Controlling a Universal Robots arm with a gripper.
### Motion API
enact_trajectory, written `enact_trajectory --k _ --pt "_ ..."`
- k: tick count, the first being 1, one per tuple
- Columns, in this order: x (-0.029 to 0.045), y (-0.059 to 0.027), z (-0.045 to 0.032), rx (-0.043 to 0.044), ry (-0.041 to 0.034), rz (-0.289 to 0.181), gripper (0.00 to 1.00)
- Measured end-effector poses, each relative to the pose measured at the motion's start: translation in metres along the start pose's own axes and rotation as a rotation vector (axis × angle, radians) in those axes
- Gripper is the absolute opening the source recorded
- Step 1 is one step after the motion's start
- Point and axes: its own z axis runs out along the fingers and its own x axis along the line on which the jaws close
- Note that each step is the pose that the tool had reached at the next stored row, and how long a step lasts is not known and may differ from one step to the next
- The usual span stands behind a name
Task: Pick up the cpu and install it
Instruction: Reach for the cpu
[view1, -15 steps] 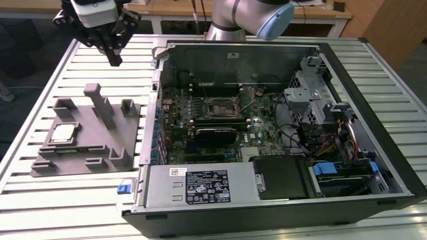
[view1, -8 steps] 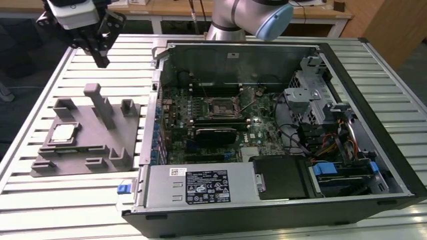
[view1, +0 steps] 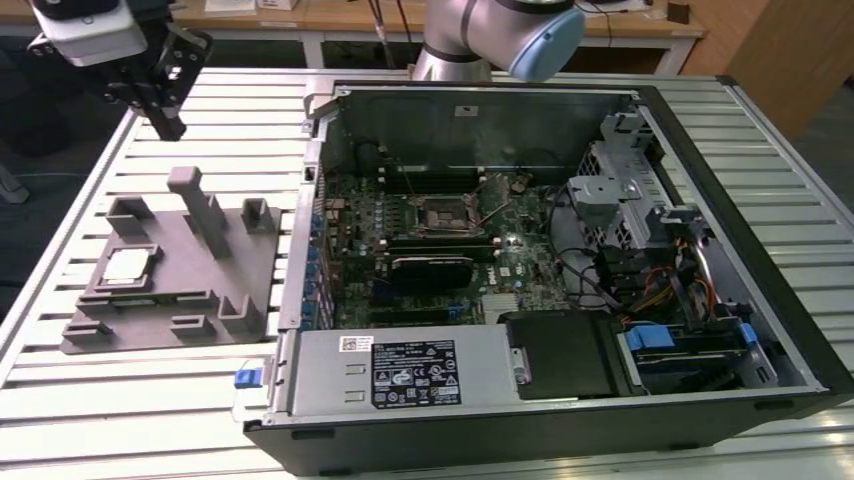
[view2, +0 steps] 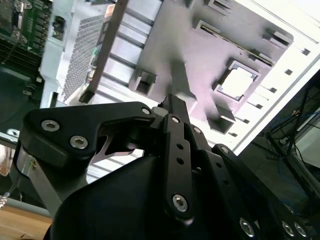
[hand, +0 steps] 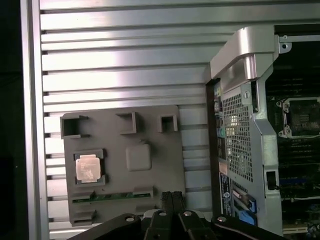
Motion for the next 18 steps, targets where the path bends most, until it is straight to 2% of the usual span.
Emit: enact_trajectory --k 10,18 --pt "0.0449 -0.0032 -0.0001 -0.0001 -0.0001 0.0 0.11" --pt "0.0778 -0.0057 0.0008 0.0 0.0 0.0 0.11"
